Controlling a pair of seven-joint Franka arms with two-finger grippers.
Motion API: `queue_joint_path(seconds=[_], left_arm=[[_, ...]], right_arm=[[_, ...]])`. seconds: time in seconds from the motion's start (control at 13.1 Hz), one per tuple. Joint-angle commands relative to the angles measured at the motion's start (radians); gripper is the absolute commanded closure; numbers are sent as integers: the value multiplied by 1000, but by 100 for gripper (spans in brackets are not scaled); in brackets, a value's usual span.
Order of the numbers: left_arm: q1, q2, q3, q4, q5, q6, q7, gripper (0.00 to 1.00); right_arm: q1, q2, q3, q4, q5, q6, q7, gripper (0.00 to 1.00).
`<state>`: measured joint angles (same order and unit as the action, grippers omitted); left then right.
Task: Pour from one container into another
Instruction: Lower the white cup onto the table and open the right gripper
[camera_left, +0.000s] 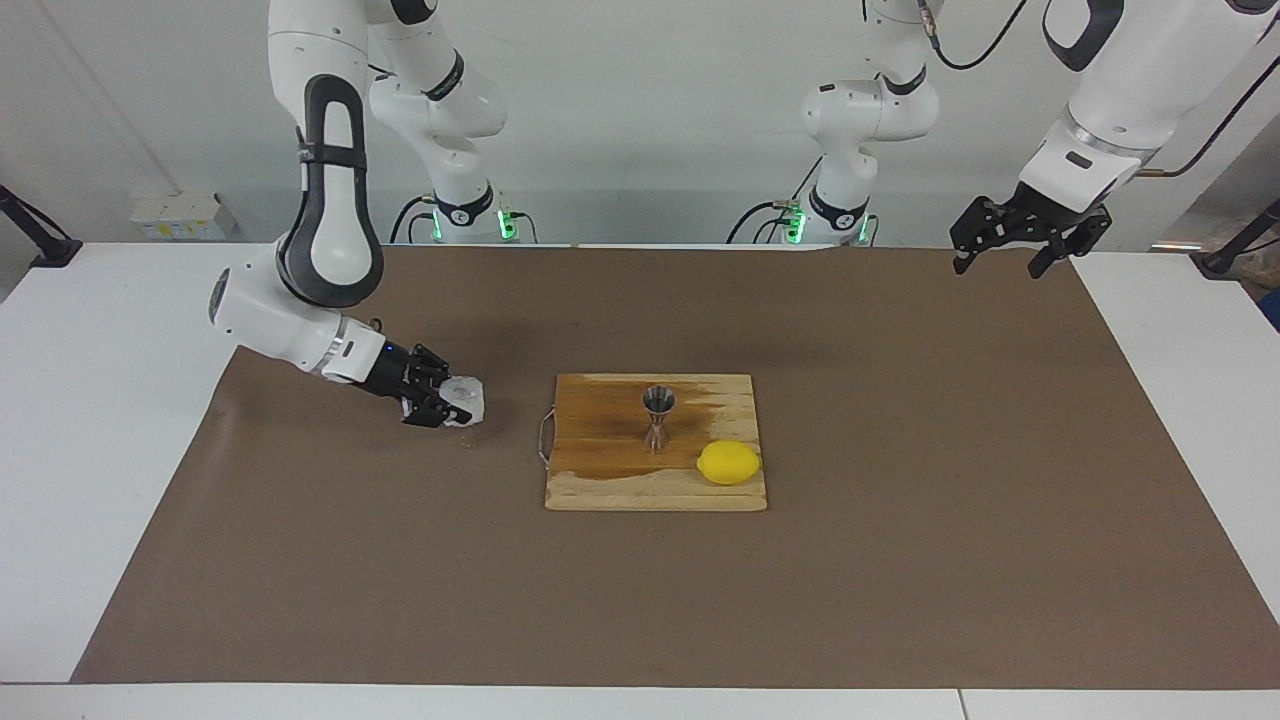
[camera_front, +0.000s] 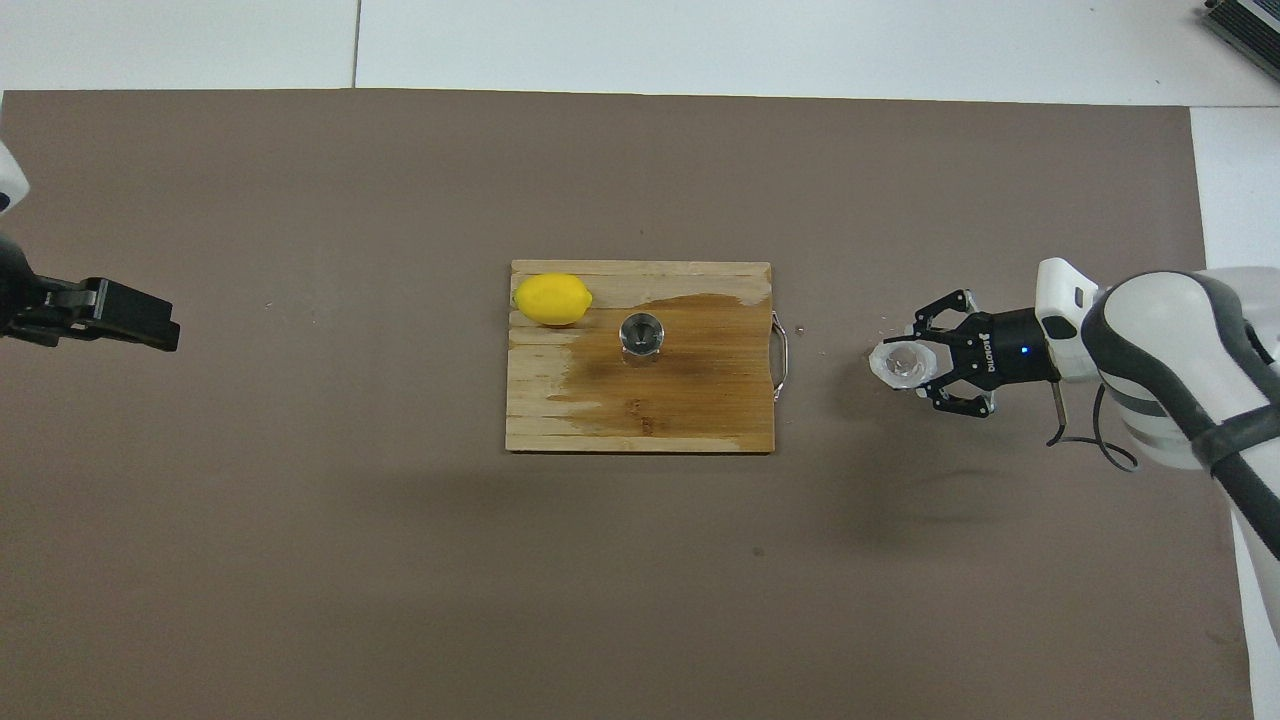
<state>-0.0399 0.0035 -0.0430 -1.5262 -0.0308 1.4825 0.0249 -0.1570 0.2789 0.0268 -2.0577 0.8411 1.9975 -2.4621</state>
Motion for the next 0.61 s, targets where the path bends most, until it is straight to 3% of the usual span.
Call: queue_joint_path(seconds=[0.0, 0.08, 0.23, 0.53], left_arm=[[3, -13, 2, -6, -11, -13, 3, 0], [5, -13, 2, -6, -11, -13, 3, 0], [5, -13, 2, -6, -11, -13, 3, 0], [3, -13, 2, -6, -11, -13, 3, 0]], right_arm=[[-41, 52, 13, 8, 39, -49, -70, 80], [-45, 54, 12, 10, 36, -58, -71, 75], [-44, 62, 13, 19, 19, -60, -67, 55], [-41, 69, 13, 59, -49, -60, -67, 53]])
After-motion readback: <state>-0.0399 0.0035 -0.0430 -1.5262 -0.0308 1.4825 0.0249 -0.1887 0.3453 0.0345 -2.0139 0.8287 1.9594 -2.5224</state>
